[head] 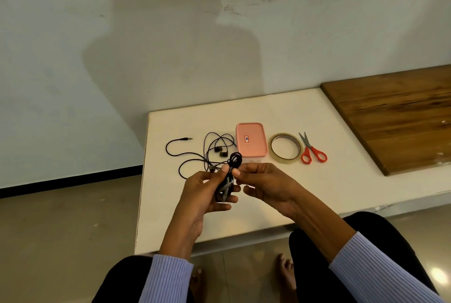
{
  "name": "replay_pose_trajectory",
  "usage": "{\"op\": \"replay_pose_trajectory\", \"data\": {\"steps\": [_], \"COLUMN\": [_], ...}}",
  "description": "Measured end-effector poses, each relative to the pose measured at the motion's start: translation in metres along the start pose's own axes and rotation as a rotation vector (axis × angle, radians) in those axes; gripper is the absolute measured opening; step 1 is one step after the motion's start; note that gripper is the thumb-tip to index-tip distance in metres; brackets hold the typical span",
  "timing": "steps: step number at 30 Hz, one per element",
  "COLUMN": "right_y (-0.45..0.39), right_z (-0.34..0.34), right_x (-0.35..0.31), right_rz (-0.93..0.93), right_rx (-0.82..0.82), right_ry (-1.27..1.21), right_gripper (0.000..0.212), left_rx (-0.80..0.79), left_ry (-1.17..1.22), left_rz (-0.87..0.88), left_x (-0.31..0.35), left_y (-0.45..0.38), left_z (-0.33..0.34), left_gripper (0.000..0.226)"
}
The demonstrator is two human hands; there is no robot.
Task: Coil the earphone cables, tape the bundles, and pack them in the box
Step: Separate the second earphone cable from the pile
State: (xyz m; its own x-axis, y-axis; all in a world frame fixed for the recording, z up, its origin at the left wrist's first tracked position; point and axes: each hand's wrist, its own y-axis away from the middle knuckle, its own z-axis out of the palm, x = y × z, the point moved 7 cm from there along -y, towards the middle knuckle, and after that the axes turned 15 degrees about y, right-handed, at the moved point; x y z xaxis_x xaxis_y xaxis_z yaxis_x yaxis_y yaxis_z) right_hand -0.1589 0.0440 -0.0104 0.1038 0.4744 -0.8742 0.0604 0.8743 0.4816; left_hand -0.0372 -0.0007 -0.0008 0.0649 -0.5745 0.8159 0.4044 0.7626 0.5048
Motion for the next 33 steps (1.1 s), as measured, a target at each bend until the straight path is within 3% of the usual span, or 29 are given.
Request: {"op": "replay_pose_trajectory", "data": {"steps": [4,8,13,19,23,26,33], "right_y": [0.0,-0.001,0.001,0.007,0.02,0.032,0.065], "right_z": [-0.001,-0.002,-0.006,-0.003,-0.005,-0.006,0.005], "right_x": [0.004,0.007,0.008,-0.007,-0.021,-0.036,-0.076], "right_rz": [0.046,0.081,0.092,0.088,0.036,-0.023,-0.154], "right_rx": [0.072,0.13,0.175,-0.06,-0.038,0.002,-0.09], "right_ry": [0.011,-0.01,-0.047,-0.042,0.139,0.143,-0.102], "right_gripper": [0.007,0.009,0.014,0.014,0.02,0.02,0.014], "left_rx": [0.16,0.148,0.089,0.005,-0.074,-0.13,-0.268], "left_ry": [-0.041,-0.173,-0.124,0.043,0.173,0.223,0.283], "left_rz": [0.147,0.283,0.185,0.03,-0.034,-0.028,0.058], "left_x": [0.006,0.014,0.009,0.012,0.016,0.024,0.057], "left_y": [-0.001,-0.002,0.0,0.005,0.013,0.023,0.055], "left_z": [-0.01,-0.009,-0.004,-0.003,0.003,0.012,0.036], "left_gripper": [0.027,0.015,0.022,0.018,0.014,0.016,0.019]}}
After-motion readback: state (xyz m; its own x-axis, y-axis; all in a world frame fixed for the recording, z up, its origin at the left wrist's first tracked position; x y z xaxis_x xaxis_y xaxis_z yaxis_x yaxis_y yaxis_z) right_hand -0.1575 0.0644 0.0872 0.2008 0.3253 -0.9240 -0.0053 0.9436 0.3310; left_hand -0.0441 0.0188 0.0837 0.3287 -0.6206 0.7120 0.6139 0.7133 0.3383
